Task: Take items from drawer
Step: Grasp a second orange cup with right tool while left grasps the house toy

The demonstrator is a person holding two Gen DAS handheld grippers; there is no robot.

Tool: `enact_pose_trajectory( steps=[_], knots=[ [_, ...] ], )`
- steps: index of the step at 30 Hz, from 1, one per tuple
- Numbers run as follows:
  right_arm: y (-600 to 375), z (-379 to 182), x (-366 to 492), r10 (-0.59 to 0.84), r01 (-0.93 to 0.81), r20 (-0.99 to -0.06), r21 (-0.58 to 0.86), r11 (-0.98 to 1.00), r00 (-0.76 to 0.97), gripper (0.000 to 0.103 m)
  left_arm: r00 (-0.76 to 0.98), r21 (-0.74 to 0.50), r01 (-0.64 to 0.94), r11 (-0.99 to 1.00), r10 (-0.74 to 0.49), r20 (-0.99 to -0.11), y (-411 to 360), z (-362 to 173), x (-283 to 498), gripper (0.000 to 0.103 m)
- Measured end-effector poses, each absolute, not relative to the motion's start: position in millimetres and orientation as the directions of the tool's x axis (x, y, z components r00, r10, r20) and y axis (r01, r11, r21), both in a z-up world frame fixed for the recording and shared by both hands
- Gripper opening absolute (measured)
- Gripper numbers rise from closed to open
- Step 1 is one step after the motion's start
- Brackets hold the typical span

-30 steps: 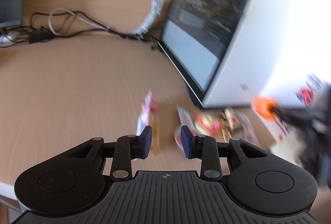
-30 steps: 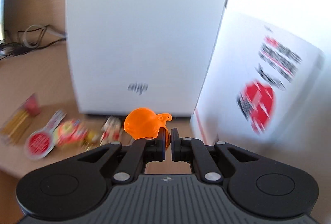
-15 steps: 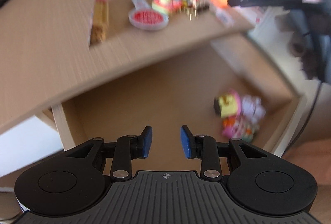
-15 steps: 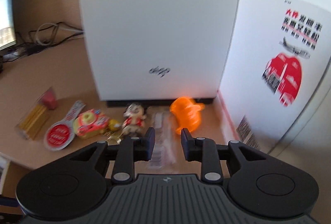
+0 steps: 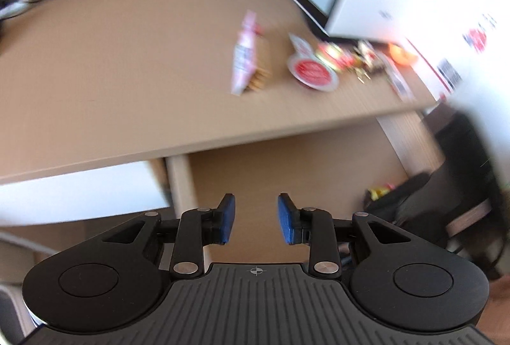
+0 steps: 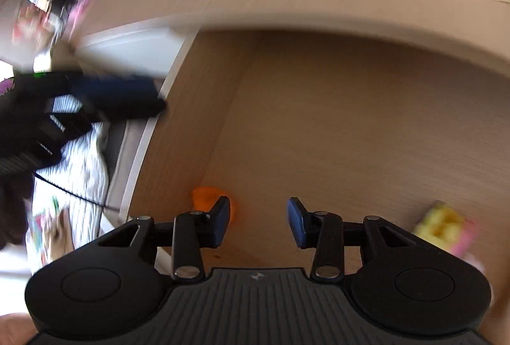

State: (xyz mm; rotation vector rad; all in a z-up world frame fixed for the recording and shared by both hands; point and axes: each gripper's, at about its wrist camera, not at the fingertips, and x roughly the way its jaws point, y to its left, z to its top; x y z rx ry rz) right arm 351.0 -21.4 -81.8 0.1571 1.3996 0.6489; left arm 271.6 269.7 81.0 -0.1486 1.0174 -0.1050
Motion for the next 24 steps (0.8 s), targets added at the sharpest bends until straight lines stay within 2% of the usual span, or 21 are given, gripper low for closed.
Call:
enact_pose_trajectory(
  steps=[8, 10, 11, 13, 17, 20, 22, 24],
  knots=[
    [66, -120, 369, 0.423, -0.427, -0.892, 0.449, 0.785, -0.160, 0.038, 0.568, -0.206, -0.135, 0.969, -0.095, -0.817, 300, 91, 237, 0.032],
    [81, -128, 367, 0.393, -0.452, -0.900, 0.434, 0.779, -0.187, 0.026, 0.570, -0.214, -0.150, 0.965, -0.093, -0.816, 304, 90, 233, 0.032],
    [87, -131, 364, 0.372, -0.467, -0.907, 0.420, 0.778, -0.196, 0.014, 0.569, -0.214, -0.154, 0.965, -0.091, -0.818, 306, 90, 231, 0.032],
    [93, -133, 359, 0.324, -0.493, -0.928, 0.371, 0.787, -0.181, 0.007, 0.566, -0.213, -0.154, 0.965, -0.090, -0.819, 307, 88, 231, 0.032],
    [64, -108, 351, 0.384, -0.440, -0.920, 0.377, 0.815, -0.077, 0.007, 0.551, -0.235, -0.125, 0.964, -0.129, -0.824, 301, 79, 241, 0.032],
    [13, -77, 348, 0.430, -0.318, -0.900, 0.388, 0.865, 0.071, 0.007, 0.523, -0.269, -0.067, 0.961, -0.196, -0.830, 283, 68, 256, 0.032],
    [-28, -54, 344, 0.408, -0.217, -0.893, 0.367, 0.905, 0.192, 0.007, 0.493, -0.292, 0.005, 0.956, -0.257, -0.831, 264, 59, 268, 0.032],
    [-61, -30, 334, 0.304, -0.156, -0.894, 0.266, 0.951, 0.330, 0.007, 0.444, -0.312, 0.094, 0.945, -0.320, -0.837, 240, 49, 282, 0.032]
  ],
)
